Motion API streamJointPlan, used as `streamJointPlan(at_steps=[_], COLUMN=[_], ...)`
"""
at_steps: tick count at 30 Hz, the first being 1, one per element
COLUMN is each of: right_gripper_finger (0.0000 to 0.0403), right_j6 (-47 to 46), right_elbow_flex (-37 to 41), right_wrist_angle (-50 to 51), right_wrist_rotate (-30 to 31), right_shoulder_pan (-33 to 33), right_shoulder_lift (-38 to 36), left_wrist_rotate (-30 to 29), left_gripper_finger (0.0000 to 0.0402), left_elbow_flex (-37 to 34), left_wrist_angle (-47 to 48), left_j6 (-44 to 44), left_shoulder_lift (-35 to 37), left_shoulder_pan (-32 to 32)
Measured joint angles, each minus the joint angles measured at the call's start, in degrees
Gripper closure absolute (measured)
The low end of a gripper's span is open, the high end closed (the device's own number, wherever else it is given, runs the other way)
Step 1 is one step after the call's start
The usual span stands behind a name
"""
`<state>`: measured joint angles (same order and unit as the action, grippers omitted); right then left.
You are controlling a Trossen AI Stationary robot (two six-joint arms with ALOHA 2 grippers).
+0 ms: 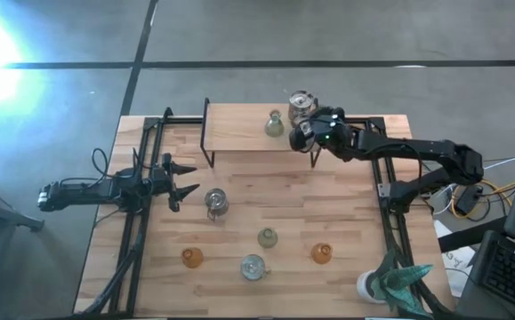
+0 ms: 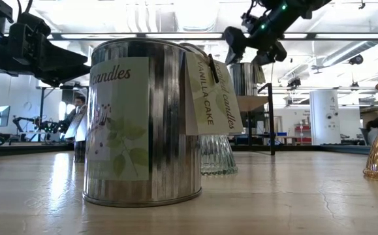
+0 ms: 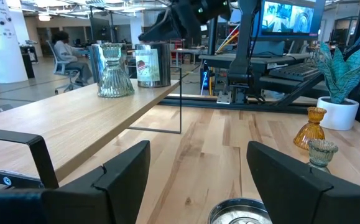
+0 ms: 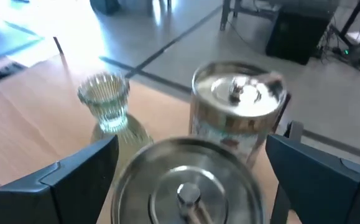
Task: Pick & Place candle stick holders
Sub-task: Put the right orange glass candle holder on the shelf aligned with the green glass candle holder
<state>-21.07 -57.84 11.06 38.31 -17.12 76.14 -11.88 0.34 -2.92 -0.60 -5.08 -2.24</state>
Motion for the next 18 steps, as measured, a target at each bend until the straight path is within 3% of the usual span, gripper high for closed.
streamJointPlan(at_steps=[9, 13, 18], right_gripper_finger=[0.0003, 0.0003, 0.0003], right_j6=[11.9, 13.7, 5.7], right_elbow_flex=[0.0, 0.0, 0.0], right_wrist_angle=[-9.2, -10.8, -11.0], right_wrist_rotate=[-1.9, -9.7, -21.8], right_shoulder_pan=[0.5, 0.5, 0.5], right_shoulder_lift=[-6.2, -10.5, -15.9], left_wrist_rotate=[0.0, 0.0, 0.0], left_gripper_finger=[0.0128, 0.0128, 0.0128], left_elbow_flex=[0.0, 0.0, 0.0], left_wrist_angle=[0.0, 0.0, 0.0], left_j6=[0.0, 0.0, 0.0], left_shoulder_lift=[0.0, 0.0, 0.0], left_shoulder_pan=[0.0, 0.0, 0.0])
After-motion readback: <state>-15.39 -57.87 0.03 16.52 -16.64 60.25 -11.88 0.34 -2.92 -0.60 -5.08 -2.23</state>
